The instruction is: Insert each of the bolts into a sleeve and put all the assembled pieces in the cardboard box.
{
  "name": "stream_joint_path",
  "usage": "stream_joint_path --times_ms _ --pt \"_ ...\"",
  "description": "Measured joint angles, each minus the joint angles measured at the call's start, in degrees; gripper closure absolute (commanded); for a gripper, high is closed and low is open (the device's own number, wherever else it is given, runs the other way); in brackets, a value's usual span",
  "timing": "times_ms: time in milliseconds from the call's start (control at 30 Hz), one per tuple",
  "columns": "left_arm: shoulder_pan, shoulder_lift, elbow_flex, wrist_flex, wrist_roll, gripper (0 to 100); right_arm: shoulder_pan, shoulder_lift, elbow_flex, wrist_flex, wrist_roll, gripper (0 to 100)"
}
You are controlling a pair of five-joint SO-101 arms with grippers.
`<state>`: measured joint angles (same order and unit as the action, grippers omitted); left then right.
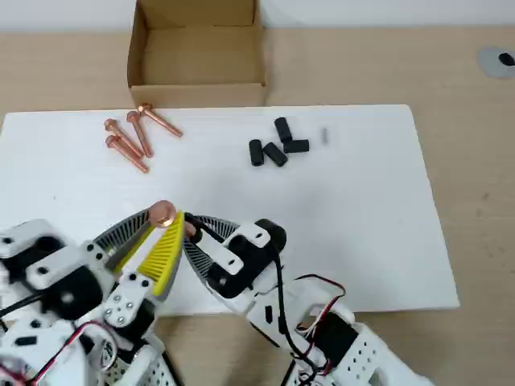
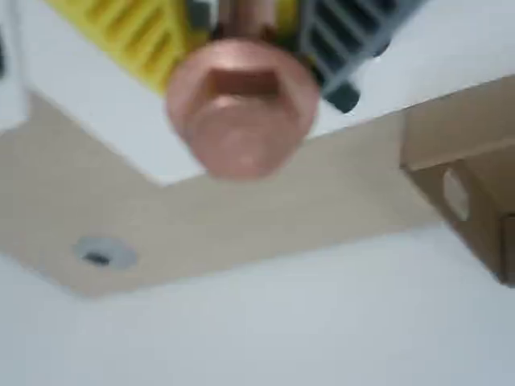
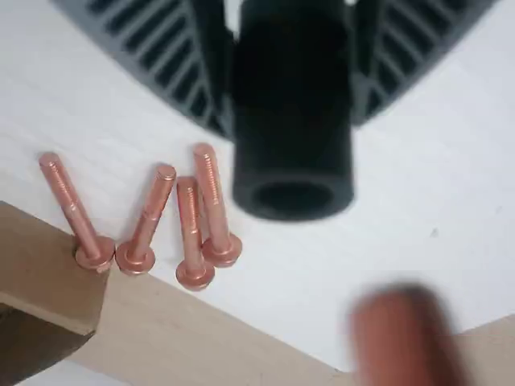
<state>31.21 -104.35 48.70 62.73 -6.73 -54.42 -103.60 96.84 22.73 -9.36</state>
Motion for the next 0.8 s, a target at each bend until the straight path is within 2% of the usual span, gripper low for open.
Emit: stream_joint_path --times_ms 133,300,567,800 --pt "-2.0 0.0 4.6 -5.4 -5.3 100 0.0 0.0 0.0 0.0 0.0 98.8" --pt "-4.8 0.1 7.1 -9.2 -6.1 100 0.0 0.0 0.0 0.0 0.0 98.8" --pt "-5.1 0.0 7.4 -5.7 -3.5 99 0.0 0.0 0.0 0.0 0.1 98.8" --pt "-5.5 0.0 1.7 -5.6 -0.4 99 0.0 0.0 0.0 -5.2 4.7 98.8"
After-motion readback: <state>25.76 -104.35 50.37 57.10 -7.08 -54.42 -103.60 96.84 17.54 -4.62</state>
